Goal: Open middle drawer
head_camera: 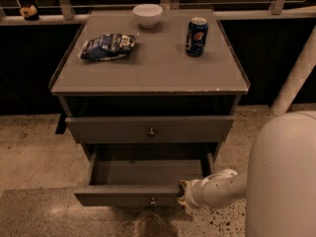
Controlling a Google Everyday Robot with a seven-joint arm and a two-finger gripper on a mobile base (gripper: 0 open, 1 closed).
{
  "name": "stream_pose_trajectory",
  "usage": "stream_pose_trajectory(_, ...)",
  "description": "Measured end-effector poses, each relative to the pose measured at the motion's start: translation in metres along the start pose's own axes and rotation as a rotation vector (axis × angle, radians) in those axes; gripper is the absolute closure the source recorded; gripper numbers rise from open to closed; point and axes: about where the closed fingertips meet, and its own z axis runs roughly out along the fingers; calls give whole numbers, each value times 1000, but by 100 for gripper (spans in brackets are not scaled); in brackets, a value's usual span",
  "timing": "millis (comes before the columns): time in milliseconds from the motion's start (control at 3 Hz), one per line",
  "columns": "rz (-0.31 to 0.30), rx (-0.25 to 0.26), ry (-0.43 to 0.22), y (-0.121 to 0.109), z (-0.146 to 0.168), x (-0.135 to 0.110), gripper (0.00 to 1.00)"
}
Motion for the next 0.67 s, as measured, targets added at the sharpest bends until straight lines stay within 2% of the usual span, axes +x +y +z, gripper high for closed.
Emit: stream_pose_trajectory(667,0,0,0,0,-1,-4,100)
